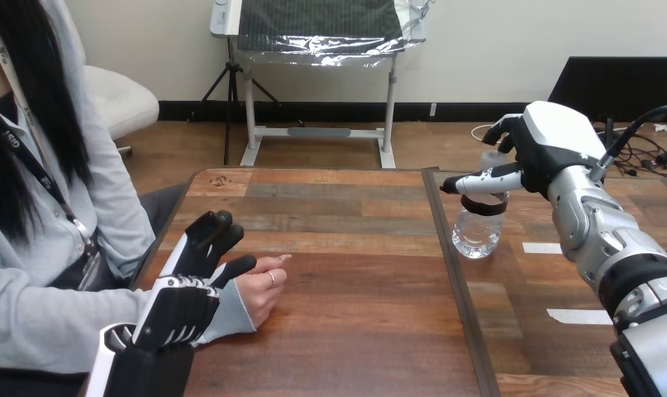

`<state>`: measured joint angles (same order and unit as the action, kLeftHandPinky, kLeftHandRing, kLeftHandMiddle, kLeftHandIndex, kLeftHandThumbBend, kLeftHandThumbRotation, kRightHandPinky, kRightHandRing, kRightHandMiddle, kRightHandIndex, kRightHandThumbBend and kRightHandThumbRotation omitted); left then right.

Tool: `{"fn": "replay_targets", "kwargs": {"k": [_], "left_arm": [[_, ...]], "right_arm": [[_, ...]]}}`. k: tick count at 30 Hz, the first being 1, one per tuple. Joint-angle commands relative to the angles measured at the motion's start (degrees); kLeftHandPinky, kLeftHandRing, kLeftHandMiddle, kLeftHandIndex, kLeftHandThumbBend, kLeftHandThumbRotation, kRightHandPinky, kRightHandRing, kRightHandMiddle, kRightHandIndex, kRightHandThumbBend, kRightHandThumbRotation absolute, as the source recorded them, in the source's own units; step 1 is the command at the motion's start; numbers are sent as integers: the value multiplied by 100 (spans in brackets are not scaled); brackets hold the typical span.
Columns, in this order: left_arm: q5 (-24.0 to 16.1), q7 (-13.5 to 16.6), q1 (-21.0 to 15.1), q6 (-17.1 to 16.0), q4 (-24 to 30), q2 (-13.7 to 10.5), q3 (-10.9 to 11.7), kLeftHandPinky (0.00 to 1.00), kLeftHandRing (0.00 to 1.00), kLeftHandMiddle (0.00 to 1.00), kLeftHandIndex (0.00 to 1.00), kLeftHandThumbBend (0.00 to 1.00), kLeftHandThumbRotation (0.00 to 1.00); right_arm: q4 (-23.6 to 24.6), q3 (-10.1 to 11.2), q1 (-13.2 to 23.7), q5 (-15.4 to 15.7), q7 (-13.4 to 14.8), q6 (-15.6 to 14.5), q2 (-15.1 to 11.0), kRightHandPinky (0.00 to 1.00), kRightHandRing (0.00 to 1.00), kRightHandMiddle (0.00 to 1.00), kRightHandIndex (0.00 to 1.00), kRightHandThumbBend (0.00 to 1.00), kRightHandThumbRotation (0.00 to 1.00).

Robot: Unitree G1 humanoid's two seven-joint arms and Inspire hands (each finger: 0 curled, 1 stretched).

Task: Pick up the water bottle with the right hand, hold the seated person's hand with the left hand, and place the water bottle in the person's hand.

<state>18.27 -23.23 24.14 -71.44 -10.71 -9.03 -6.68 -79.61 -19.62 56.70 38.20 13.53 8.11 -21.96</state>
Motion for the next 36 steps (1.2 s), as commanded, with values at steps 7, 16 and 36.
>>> {"fn": "replay_targets", "kwargs": {"k": [7, 16, 36], "left_arm": [[59, 59, -194, -112, 273, -54, -104, 82, 92, 95, 93, 98, 58], [-36, 93, -208, -150, 249, -71, -62, 84, 93, 95, 93, 99, 59], [-164, 195, -203, -189, 208, -37, 32, 81, 91, 94, 93, 97, 63]], "right_arm": [[-44, -24, -178, -5, -190, 69, 186, 61, 70, 74, 75, 100, 61], [-48, -89, -233, 62, -149, 62, 178, 61, 70, 73, 75, 100, 64], [24, 94, -303, -190, 331, 334, 121, 52, 65, 69, 72, 100, 69]]}}
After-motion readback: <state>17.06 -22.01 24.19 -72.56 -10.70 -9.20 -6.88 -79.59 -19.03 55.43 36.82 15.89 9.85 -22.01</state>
